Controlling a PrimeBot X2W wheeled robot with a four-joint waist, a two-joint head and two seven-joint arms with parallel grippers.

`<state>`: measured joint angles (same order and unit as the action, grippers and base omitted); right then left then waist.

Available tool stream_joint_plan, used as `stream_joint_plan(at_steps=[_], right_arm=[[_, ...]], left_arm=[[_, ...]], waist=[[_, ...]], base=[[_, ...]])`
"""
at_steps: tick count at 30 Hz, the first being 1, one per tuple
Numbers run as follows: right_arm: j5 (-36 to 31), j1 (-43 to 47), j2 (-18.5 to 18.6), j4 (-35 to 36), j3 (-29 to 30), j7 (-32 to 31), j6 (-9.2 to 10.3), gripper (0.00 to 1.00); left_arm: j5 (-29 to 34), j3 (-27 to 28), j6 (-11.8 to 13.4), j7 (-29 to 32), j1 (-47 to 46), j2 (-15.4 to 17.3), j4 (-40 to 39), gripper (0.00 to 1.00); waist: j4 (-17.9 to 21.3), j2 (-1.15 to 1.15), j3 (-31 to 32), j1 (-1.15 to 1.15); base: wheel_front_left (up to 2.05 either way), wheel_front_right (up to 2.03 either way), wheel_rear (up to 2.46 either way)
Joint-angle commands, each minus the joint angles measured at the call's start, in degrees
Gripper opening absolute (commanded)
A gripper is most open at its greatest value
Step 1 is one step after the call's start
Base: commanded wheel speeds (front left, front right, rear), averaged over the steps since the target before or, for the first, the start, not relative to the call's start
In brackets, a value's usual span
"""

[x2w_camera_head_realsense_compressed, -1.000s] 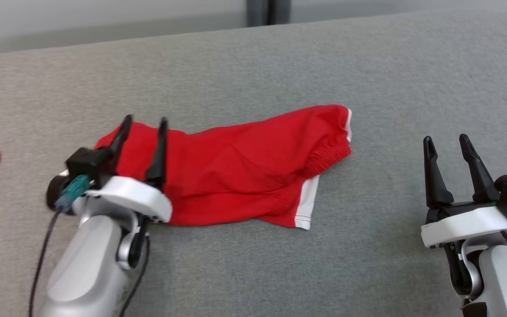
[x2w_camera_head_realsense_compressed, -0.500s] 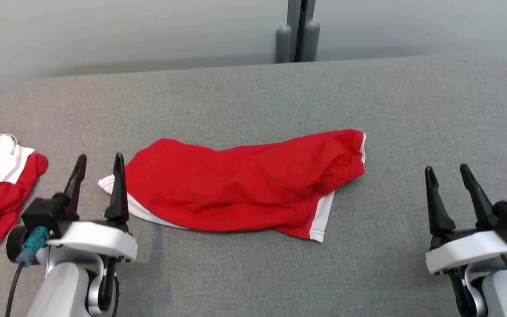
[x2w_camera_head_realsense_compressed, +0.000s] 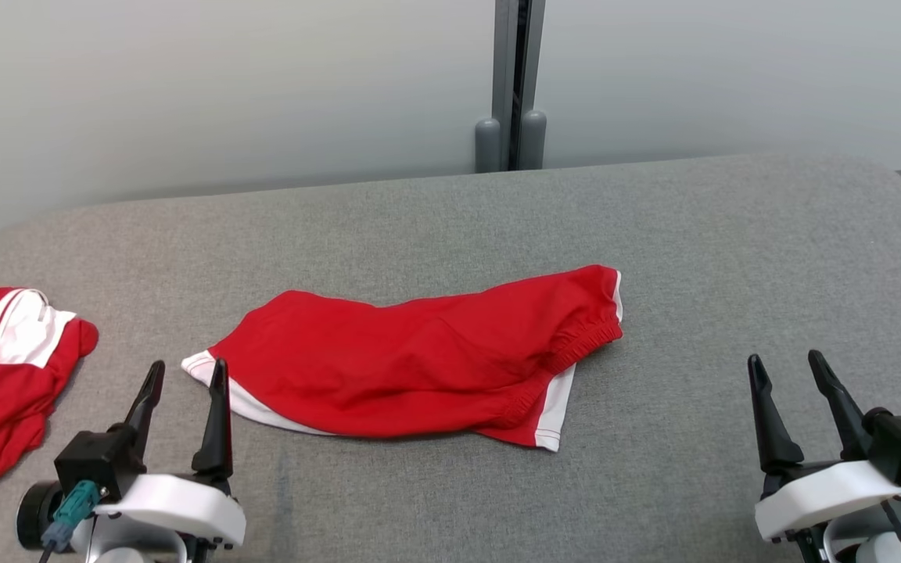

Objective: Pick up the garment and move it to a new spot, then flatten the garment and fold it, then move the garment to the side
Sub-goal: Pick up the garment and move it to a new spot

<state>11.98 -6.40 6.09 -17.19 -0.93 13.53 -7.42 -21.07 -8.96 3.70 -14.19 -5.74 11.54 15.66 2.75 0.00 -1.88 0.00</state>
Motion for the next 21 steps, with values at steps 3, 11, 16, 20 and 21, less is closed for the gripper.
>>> stream_joint_plan(at_steps=[3, 11, 16, 20, 21], right_arm=[[-0.5, 1.3, 0.1, 0.9, 0.1, -0.5, -0.13, 1.00], [-1.0, 3.2, -0.1, 3.1, 0.1, -1.8, -0.13, 1.00], [-1.1, 3.3, -0.2, 4.5, 0.2, -2.5, -0.13, 1.00], [-1.1, 3.6, -0.3, 4.9, 0.0, -2.8, -0.13, 1.00], [-1.1, 3.6, -0.3, 5.0, 0.0, -2.9, -0.12, 1.00]], left_arm=[[-0.3, 0.1, 0.4, 0.4, 1.6, 0.7, -0.3, 1.00], [-1.1, -0.1, 0.9, 1.1, 3.9, 0.8, -0.7, 1.00], [-1.4, -0.4, 1.0, 1.2, 3.9, 0.6, -0.4, 1.00], [-1.7, -0.5, 0.9, 1.2, 3.6, 0.7, -0.2, 1.00], [-1.7, -0.6, 0.9, 1.2, 3.5, 0.7, -0.1, 1.00]], waist=[[0.0, 0.00, 1.2, 0.00], [-0.2, 0.00, 2.2, 0.00], [-0.3, 0.00, 2.1, 0.00], [-0.2, 0.00, 2.0, 0.00], [-0.2, 0.00, 2.0, 0.00]], base=[[0.00, 0.00, 0.00], [0.00, 0.00, 0.00], [0.00, 0.00, 0.00], [0.00, 0.00, 0.00], [0.00, 0.00, 0.00]])
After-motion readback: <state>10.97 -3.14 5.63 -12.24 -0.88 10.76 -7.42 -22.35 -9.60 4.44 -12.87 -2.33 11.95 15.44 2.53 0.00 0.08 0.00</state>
